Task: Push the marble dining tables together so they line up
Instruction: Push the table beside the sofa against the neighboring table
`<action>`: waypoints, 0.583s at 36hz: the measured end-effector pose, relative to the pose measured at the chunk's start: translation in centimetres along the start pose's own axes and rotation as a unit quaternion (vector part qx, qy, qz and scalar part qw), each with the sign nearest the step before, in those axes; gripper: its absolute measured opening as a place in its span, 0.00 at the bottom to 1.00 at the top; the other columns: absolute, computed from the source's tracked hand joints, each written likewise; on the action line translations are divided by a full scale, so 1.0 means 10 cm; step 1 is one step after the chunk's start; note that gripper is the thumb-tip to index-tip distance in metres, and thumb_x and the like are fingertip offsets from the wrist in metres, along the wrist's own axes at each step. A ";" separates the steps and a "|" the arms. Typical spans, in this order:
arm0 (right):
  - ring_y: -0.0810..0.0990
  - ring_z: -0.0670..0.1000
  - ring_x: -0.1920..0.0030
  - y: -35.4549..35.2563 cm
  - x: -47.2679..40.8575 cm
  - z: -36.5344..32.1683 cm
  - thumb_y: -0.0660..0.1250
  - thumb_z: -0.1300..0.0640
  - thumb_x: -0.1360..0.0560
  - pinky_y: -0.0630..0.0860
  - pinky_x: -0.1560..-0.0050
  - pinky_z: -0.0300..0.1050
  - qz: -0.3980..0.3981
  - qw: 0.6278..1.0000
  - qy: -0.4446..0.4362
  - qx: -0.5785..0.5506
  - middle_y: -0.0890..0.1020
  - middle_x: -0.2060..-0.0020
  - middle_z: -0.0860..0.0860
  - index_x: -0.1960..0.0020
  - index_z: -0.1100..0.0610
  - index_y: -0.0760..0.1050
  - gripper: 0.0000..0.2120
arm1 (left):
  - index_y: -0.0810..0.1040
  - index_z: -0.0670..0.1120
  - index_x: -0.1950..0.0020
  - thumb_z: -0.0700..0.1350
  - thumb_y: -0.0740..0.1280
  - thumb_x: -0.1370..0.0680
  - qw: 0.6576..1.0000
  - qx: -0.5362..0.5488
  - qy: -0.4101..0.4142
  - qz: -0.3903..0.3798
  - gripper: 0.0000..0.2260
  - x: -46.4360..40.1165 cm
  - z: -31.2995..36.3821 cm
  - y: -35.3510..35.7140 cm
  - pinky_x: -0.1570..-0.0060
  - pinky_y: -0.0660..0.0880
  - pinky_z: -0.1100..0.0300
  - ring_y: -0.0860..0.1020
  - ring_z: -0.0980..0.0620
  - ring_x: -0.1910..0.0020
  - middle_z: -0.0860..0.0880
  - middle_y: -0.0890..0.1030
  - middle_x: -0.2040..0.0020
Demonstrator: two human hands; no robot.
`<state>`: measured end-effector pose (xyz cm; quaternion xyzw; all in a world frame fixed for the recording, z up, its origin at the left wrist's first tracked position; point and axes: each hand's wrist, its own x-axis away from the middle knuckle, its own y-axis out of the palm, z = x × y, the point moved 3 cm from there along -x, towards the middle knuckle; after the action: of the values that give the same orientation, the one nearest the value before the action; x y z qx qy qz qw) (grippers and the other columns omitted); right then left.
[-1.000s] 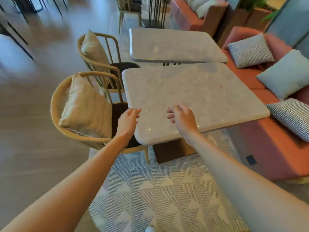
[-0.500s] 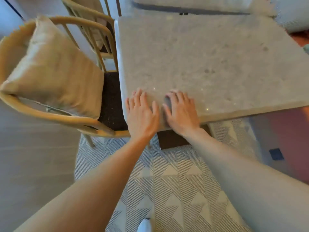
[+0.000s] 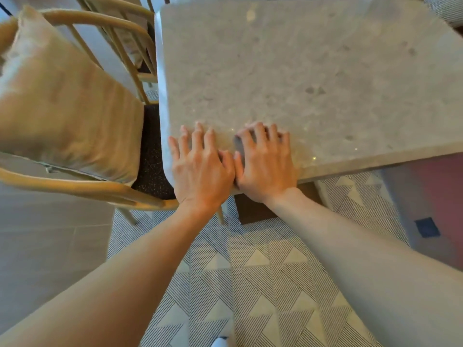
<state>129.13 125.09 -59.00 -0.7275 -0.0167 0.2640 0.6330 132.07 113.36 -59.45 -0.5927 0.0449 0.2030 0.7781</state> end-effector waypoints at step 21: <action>0.74 0.59 0.44 0.30 -0.61 -0.10 0.55 0.48 0.23 0.67 0.44 0.56 0.013 0.999 0.031 0.017 0.78 0.44 0.55 0.42 0.57 0.75 0.18 | 0.78 0.44 0.33 0.47 0.56 0.21 0.999 0.024 0.018 0.014 0.21 -0.69 -0.25 0.17 0.33 0.68 0.37 0.70 0.38 0.29 0.41 0.78 0.32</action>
<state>123.38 121.39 -59.49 -0.7245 0.0170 0.2503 0.6419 125.61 109.56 -59.59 -0.5765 0.0719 0.2023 0.7884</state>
